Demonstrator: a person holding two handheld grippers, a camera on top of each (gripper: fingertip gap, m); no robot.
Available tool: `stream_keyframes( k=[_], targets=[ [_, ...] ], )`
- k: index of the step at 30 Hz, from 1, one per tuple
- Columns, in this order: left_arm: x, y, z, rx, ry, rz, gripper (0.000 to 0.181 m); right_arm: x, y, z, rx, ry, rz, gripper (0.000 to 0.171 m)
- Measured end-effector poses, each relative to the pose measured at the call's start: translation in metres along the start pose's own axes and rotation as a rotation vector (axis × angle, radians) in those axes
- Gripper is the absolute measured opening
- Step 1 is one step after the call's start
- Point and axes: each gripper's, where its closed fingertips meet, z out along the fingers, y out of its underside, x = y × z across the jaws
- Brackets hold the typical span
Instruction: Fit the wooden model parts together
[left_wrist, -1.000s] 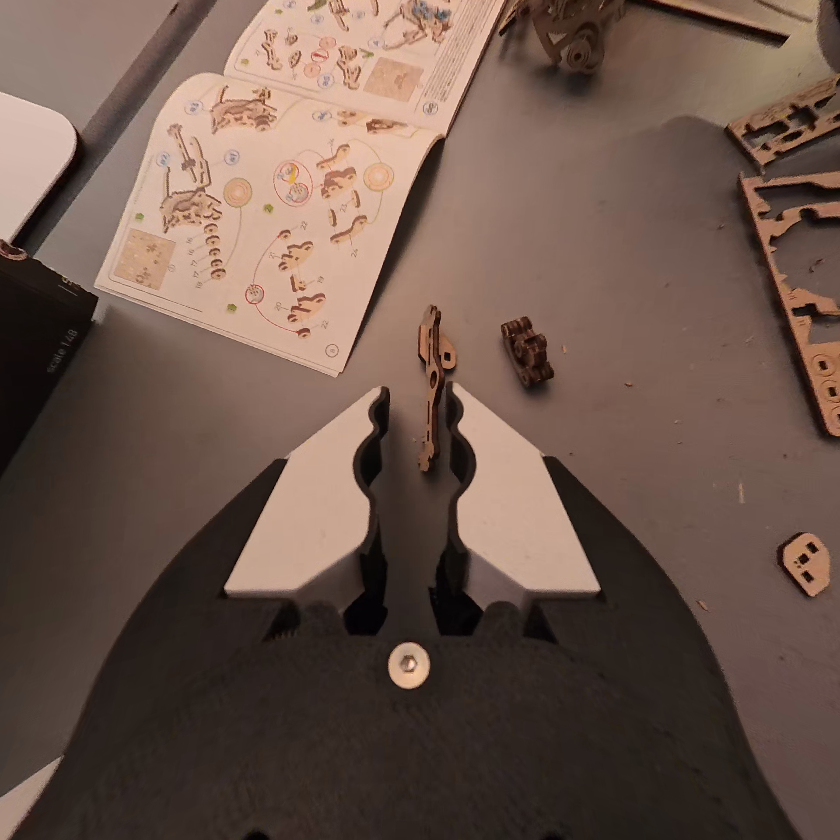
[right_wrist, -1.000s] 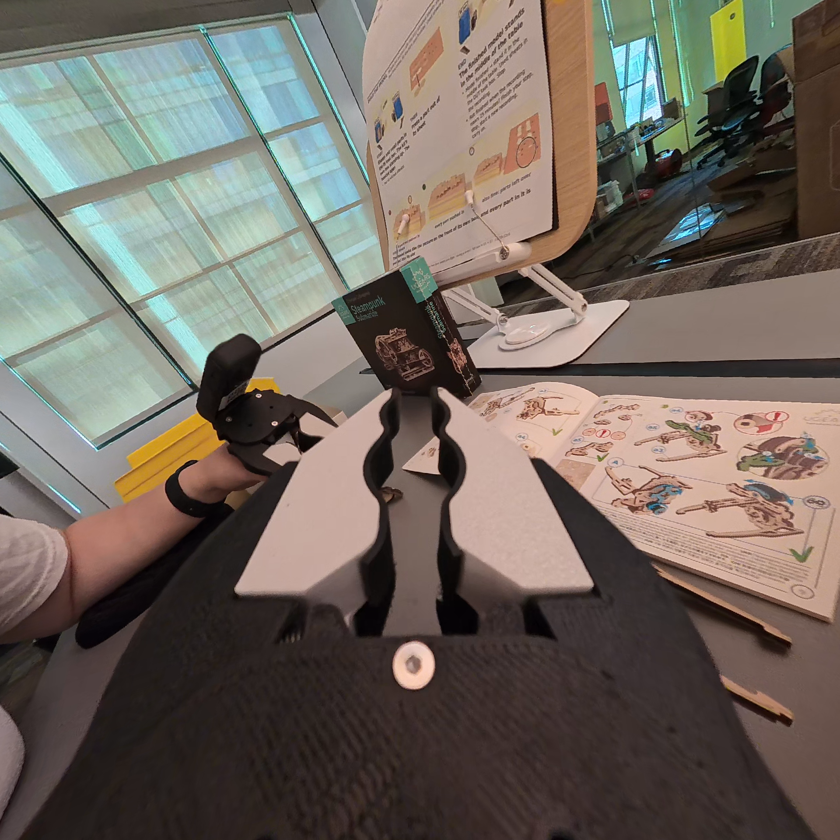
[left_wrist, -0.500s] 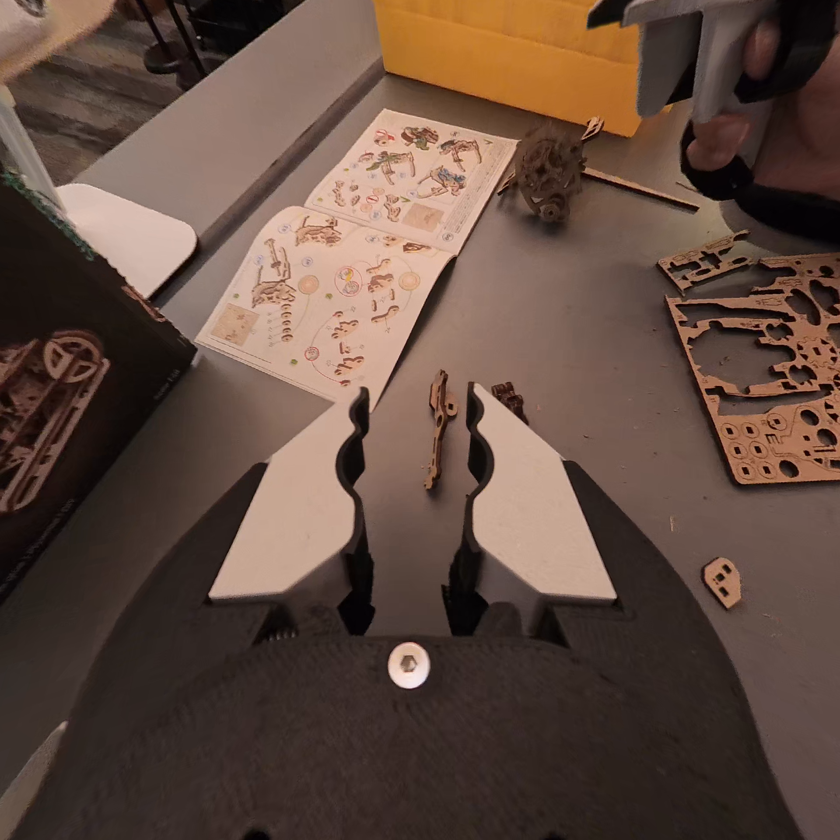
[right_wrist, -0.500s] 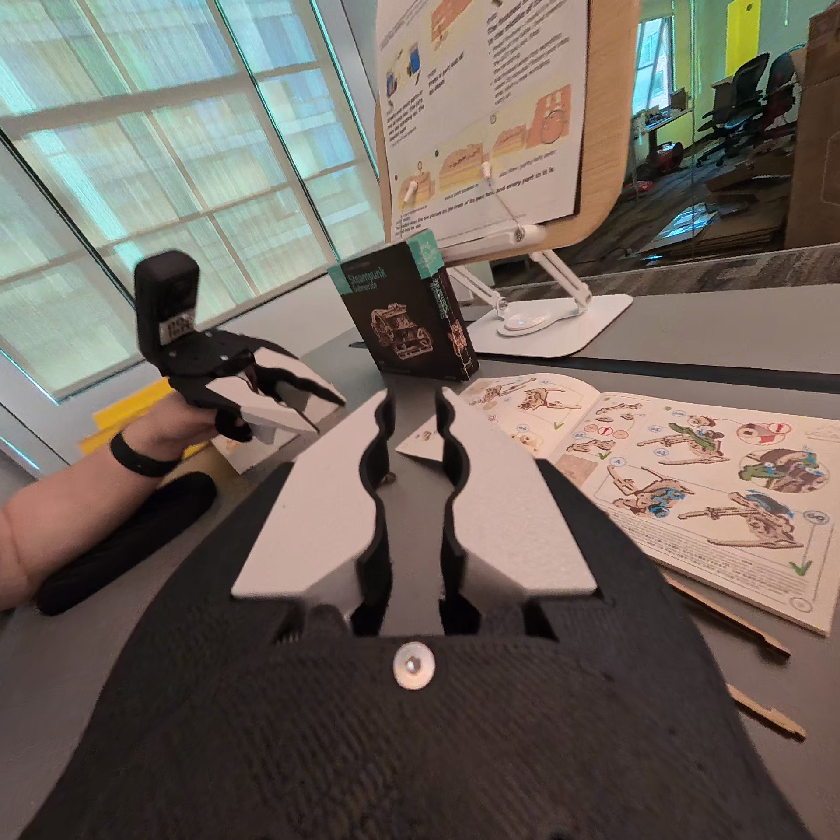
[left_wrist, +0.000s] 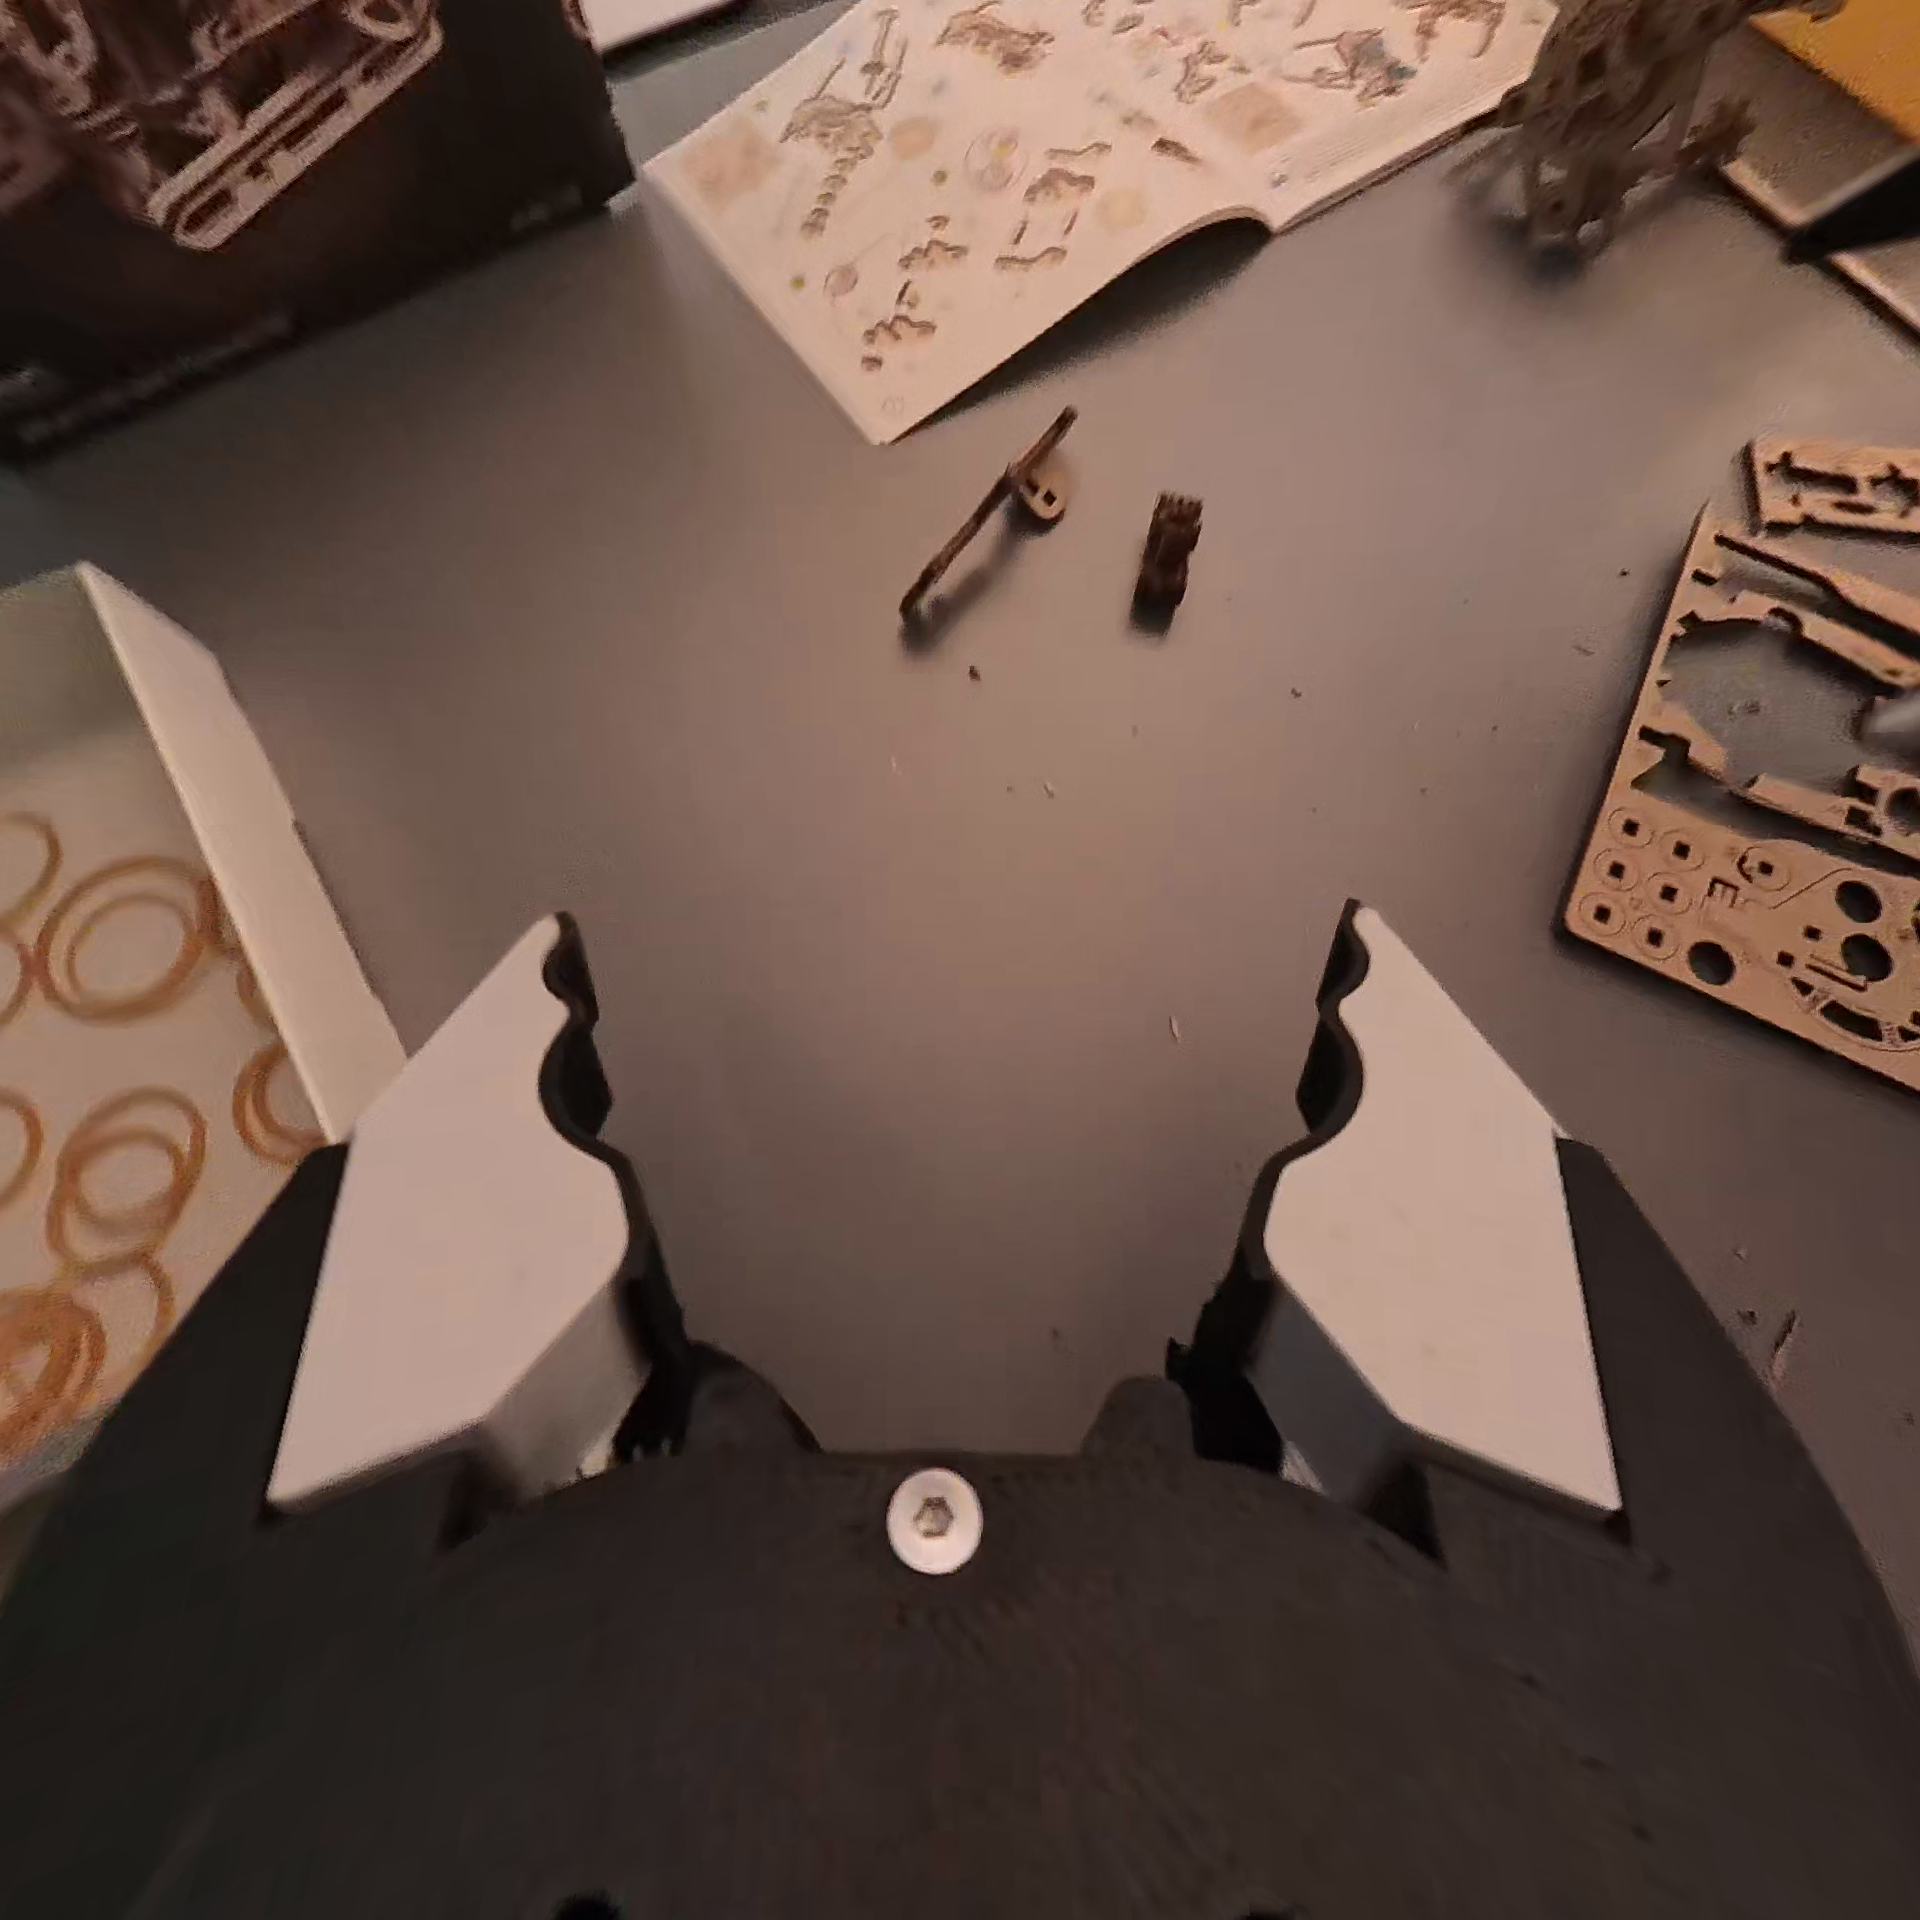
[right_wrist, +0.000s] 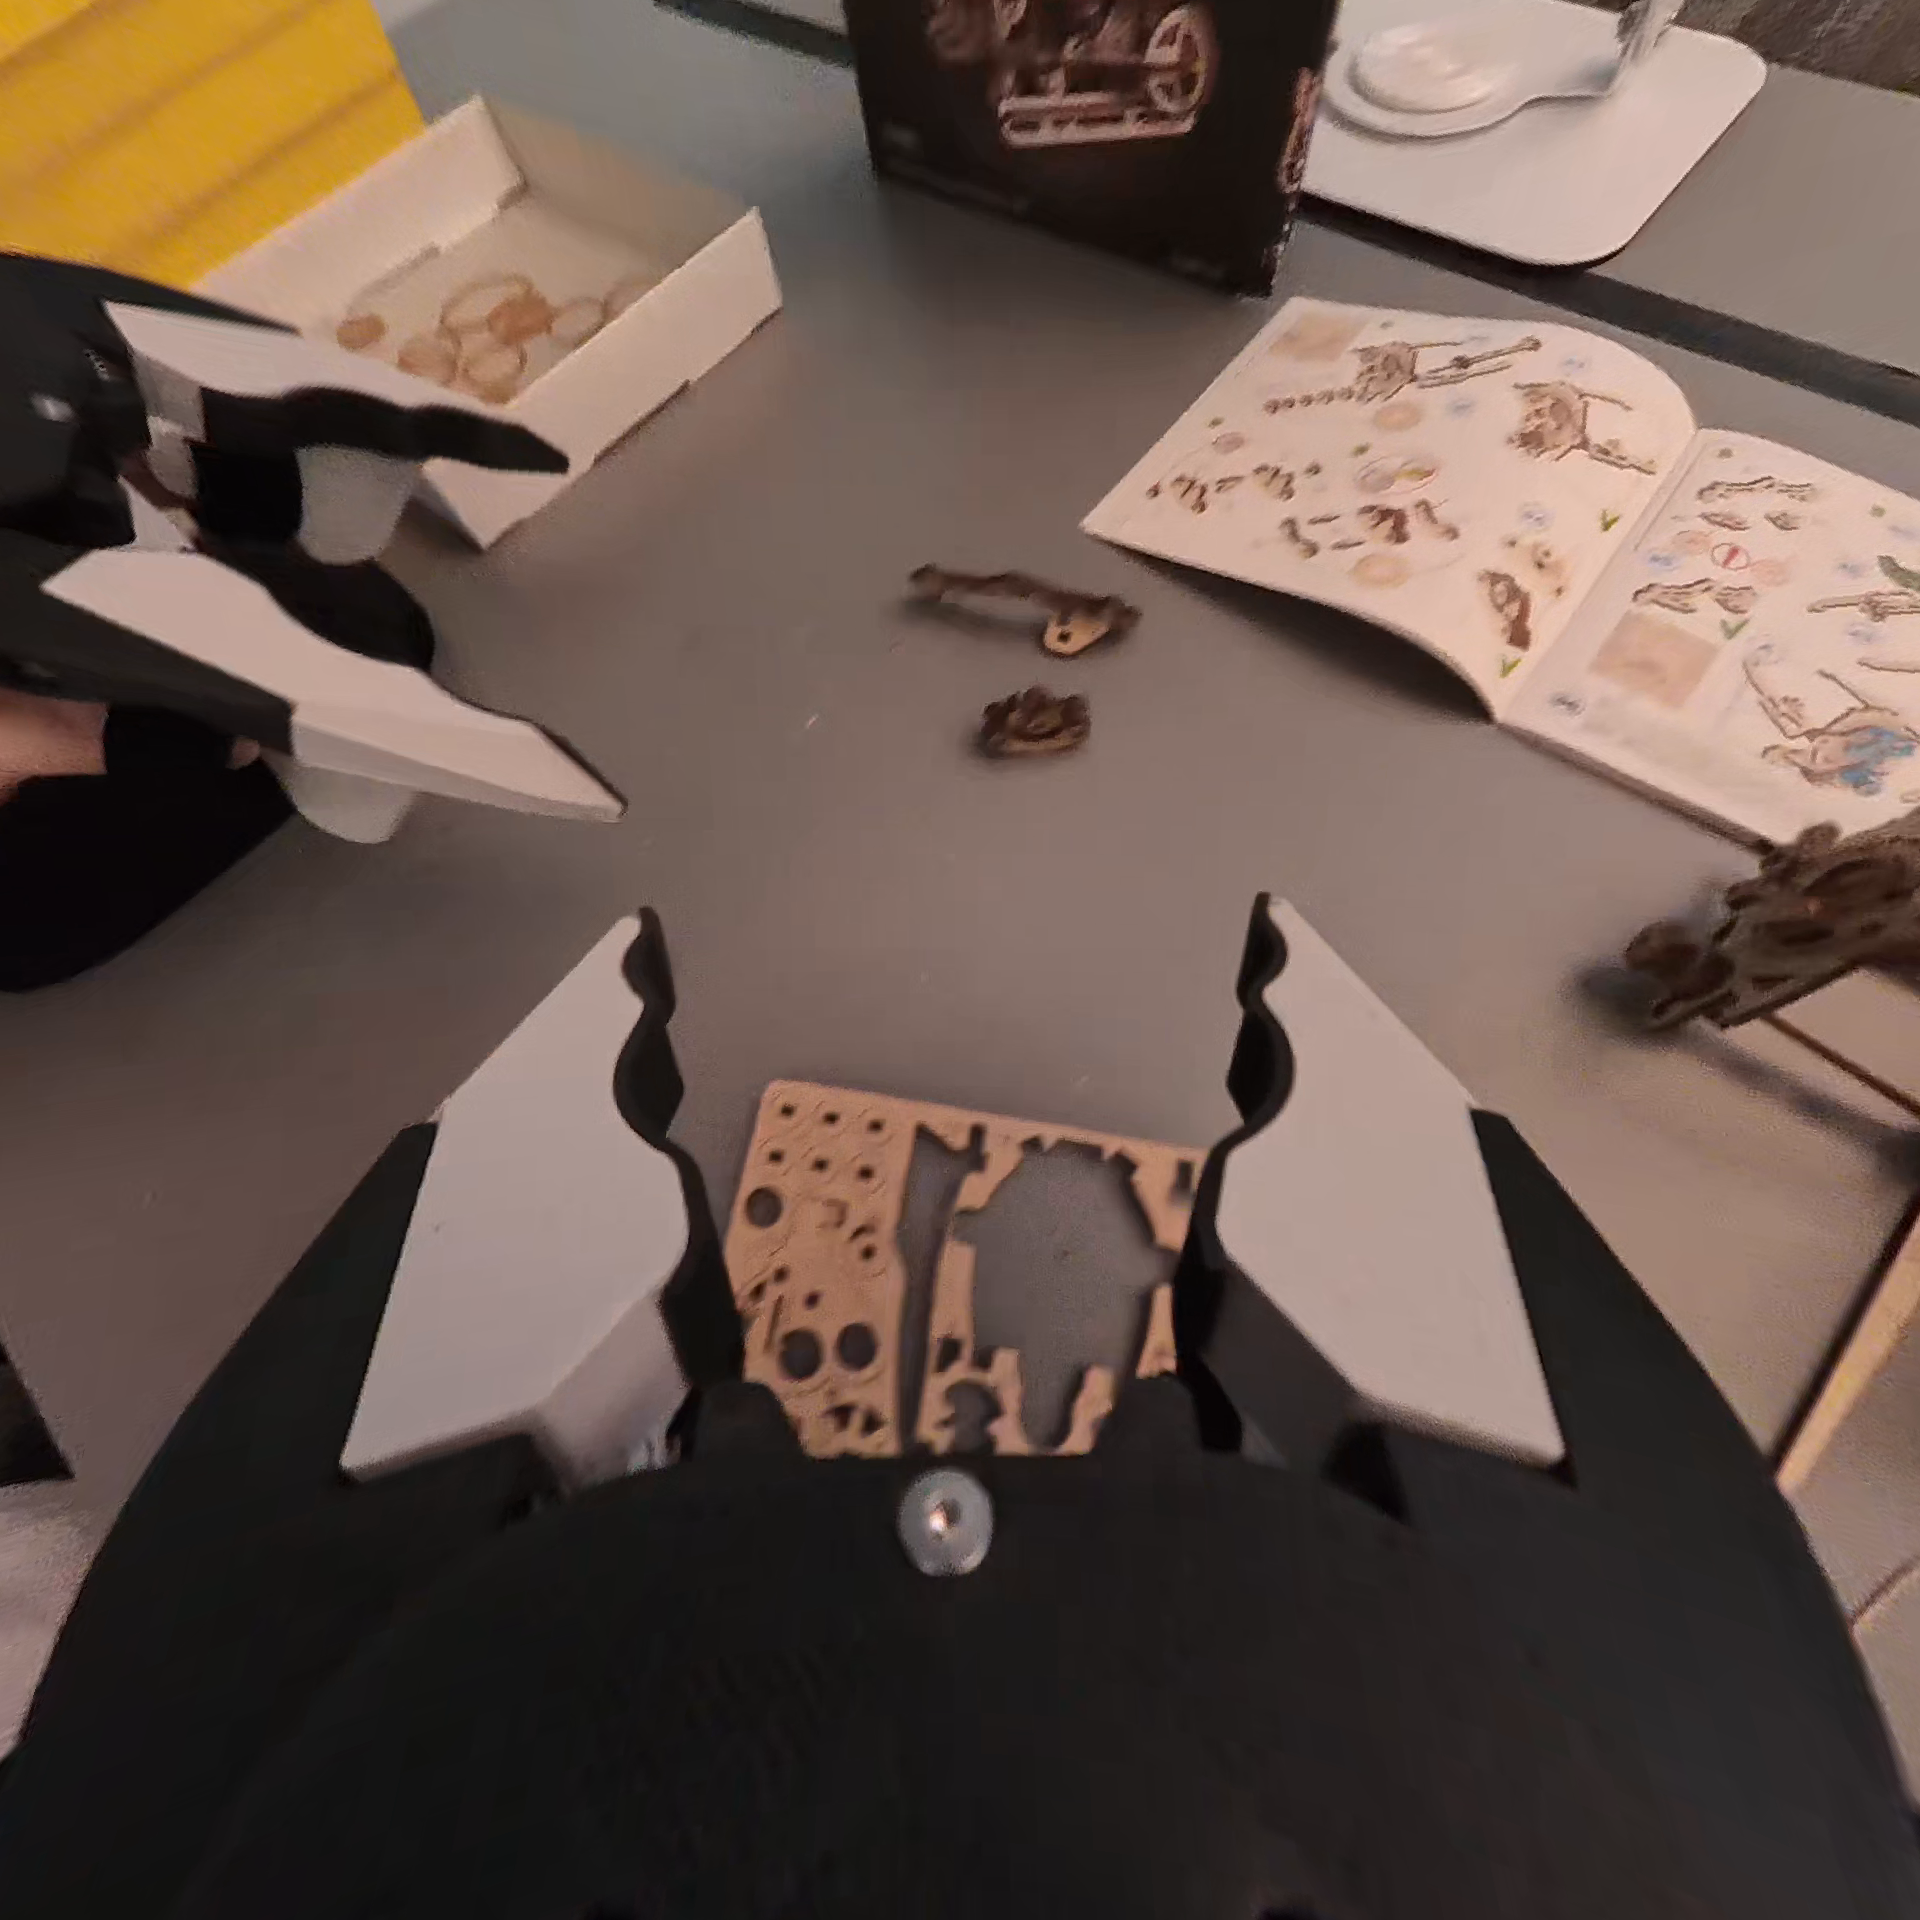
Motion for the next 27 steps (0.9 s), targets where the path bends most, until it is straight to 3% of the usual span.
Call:
stream_keyframes(
  k=[1, 3, 6, 10, 18, 21, 27],
  targets=[
    [0.002, 0.004, -0.004, 0.014, -0.021, -0.006, 0.127, -0.011, 0.005, -0.004, -0.009, 0.032, -0.030, 0.108],
    [0.013, 0.008, -0.015, 0.053, -0.013, -0.023, 0.132, -0.032, 0.016, -0.014, -0.020, 0.077, -0.102, 0.104],
    [0.022, 0.019, -0.040, 0.099, 0.011, -0.046, 0.130, -0.071, 0.036, -0.020, -0.014, 0.047, -0.235, 0.068],
    [0.022, 0.035, -0.076, 0.137, 0.006, -0.050, 0.125, -0.103, 0.046, 0.007, -0.011, -0.022, -0.290, 0.042],
    [0.033, 0.064, -0.120, 0.162, 0.061, -0.061, 0.123, -0.093, 0.062, 0.051, -0.159, 0.019, -0.152, 0.033],
    [0.038, 0.074, -0.122, 0.169, 0.084, -0.075, 0.122, -0.094, 0.058, 0.057, -0.152, -0.025, -0.117, 0.013],
    [0.045, 0.081, -0.113, 0.168, 0.114, -0.103, 0.116, -0.076, 0.030, 0.093, -0.172, 0.009, -0.139, 0.013]
  ],
)
